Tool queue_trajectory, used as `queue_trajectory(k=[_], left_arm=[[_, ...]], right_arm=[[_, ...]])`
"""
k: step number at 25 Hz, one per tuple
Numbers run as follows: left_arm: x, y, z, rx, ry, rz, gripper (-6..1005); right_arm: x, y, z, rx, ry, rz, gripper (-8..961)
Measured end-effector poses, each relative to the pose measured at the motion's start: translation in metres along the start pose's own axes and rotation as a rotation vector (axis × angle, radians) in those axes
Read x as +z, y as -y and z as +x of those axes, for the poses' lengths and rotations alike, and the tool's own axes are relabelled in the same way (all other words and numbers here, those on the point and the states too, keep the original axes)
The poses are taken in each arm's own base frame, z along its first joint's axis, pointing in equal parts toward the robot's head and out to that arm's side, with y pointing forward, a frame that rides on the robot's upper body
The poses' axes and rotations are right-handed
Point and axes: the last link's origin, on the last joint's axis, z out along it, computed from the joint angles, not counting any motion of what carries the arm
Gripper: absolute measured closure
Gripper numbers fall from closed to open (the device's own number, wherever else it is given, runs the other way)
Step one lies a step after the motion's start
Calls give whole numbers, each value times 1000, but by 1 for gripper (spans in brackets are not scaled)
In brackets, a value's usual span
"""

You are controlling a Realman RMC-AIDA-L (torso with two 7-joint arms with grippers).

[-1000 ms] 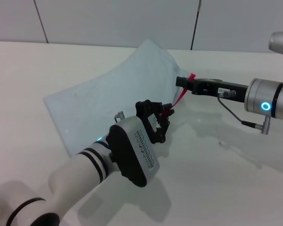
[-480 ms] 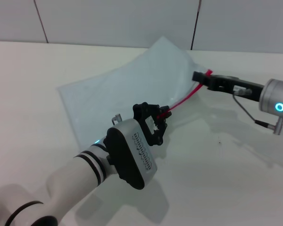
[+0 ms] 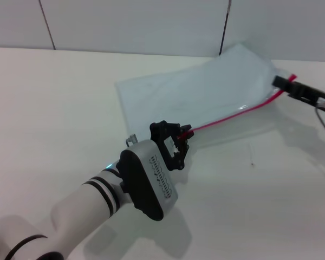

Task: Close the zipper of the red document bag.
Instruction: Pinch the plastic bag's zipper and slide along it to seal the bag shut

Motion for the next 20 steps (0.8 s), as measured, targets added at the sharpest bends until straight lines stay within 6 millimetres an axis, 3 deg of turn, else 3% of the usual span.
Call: queue_trajectory(k=[6,20], left_arm=[[-1,-1,-2,0,6,0,916],[-4,-3,-5,-7,17,-3,917]], right_arm=[[-18,18,-1,43,52,61,910],[-42,41,-1,86,118,146,910]])
